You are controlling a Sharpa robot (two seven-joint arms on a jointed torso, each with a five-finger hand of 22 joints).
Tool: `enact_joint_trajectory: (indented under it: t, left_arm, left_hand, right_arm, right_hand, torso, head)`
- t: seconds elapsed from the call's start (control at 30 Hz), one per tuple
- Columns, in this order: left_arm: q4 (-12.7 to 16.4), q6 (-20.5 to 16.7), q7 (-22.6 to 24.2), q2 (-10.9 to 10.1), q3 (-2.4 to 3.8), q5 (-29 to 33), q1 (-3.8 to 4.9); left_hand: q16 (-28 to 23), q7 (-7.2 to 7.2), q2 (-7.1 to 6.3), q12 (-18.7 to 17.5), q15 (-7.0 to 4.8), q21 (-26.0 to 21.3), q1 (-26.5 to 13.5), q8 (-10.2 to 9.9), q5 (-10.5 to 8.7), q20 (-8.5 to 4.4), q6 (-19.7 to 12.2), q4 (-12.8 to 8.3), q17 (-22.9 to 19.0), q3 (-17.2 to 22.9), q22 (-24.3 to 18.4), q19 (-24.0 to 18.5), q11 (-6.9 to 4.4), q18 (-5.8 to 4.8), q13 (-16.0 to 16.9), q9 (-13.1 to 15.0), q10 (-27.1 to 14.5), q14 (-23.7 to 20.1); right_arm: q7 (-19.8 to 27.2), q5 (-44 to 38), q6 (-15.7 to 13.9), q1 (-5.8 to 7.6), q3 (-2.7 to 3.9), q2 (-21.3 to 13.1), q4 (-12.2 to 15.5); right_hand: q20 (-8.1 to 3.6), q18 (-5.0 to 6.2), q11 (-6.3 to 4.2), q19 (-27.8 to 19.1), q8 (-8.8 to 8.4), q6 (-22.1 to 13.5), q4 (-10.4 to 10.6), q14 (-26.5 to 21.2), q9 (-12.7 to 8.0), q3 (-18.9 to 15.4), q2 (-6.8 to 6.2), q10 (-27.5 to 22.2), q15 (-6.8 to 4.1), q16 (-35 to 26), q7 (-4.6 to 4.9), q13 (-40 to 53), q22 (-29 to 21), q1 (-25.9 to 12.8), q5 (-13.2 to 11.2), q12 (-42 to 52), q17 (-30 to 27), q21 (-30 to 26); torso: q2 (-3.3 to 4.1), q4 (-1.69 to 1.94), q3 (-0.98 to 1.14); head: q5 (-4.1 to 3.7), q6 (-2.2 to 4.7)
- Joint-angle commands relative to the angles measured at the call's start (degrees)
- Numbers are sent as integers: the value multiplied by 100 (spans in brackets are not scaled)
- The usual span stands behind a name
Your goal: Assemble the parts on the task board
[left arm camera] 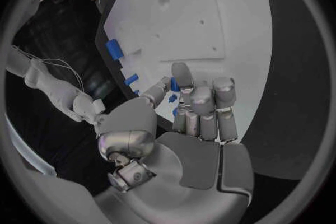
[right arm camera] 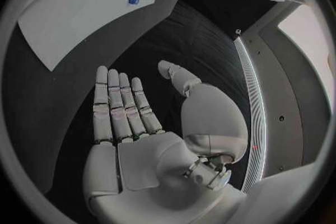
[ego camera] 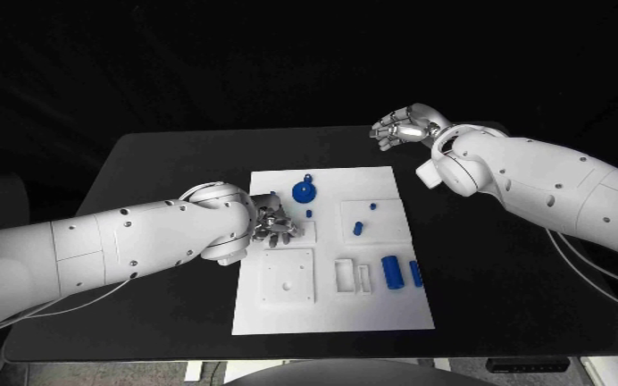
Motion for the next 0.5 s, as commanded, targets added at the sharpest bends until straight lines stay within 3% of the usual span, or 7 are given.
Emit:
enact_joint_trajectory:
  t: [0.03, 0.2, 0.3, 0.4, 0.47, 0.5]
  left_arm:
    - [-23, 215, -45, 8, -36, 73, -42]
    - [-26, 211, -34, 13, -35, 90, -42]
    - [-19, 205, -26, 10, -35, 119, -42]
    - [-15, 180, -12, 10, -34, 133, -42]
    - [-12, 152, 1, 10, -32, 133, -42]
    - [-11, 138, 2, 10, -31, 133, -42]
  left_hand:
    - [16, -4, 150, -33, -41, 44, 84, 38, -17, -465, -35, -119, 11, 31, 9, -4, -7, 177, 10, -97, 19, 13]
    - [13, 3, 312, -42, -34, 54, 160, 105, -3, -460, -55, -327, 26, 1, 14, -9, -2, 155, 25, -172, 26, 14]
    - [8, 6, 405, -52, -30, 50, 202, 150, 256, -456, -73, -418, 33, 29, 10, -12, 3, 140, 33, -232, 29, 16]
    - [4, 11, 500, -57, -27, 53, 251, 187, 375, -458, -96, -526, 39, 56, 10, -10, 7, 133, 41, -282, 33, 18]
    - [2, 12, 566, -64, -12, 60, 276, 227, 639, -454, -117, -572, 46, 69, 12, -6, 16, 118, 50, -331, 34, 21]
    - [1, 20, 601, -64, -18, 60, 290, 235, 684, -456, -129, -580, 48, 81, 12, -7, 16, 118, 53, -345, 36, 22]
  right_arm:
    - [24, -47, 84, -3, 0, 3, 4]
    - [22, -47, 104, -4, -1, 5, 5]
    - [21, -47, 110, -7, -1, 2, 1]
    - [21, -47, 110, -11, -1, 0, -4]
    - [22, -47, 110, -15, -1, -2, -2]
    - [22, -47, 109, -19, -1, -1, -2]
  right_hand:
    - [-5, 36, 11, -31, 0, -23, -1, -31, -8, -32, 11, -4, 17, 18, 166, -6, -7, -38, 25, 33, -4, -37]
    - [-5, 36, 11, -31, 0, -22, -1, -32, -8, -32, 12, -4, 17, 18, 165, -7, -7, -37, 26, 34, -6, -38]
    - [-4, 36, 11, -31, 1, -22, -1, -32, -8, -32, 13, -4, 17, 19, 165, -7, -7, -37, 26, 35, -6, -38]
    - [-4, 36, 11, -31, 1, -22, -1, -32, -9, -33, 14, -4, 17, 19, 165, -8, -7, -36, 27, 35, -7, -38]
    - [-4, 36, 11, -31, 1, -22, -1, -32, -9, -33, 14, -3, 17, 20, 165, -8, -7, -36, 27, 36, -7, -38]
    - [-4, 36, 11, -31, 1, -22, -1, -32, -9, -33, 15, -3, 17, 20, 166, -9, -7, -36, 27, 36, -8, -38]
  torso:
    - [0, 3, 3]
    - [-3, 7, 2]
    - [-4, 7, 3]
    - [-3, 6, 1]
    - [-3, 4, -1]
    - [-3, 4, -1]
  head:
    - [-4, -7]
    - [-4, -11]
    - [-2, -14]
    - [-1, -10]
    - [2, -10]
    - [2, -10]
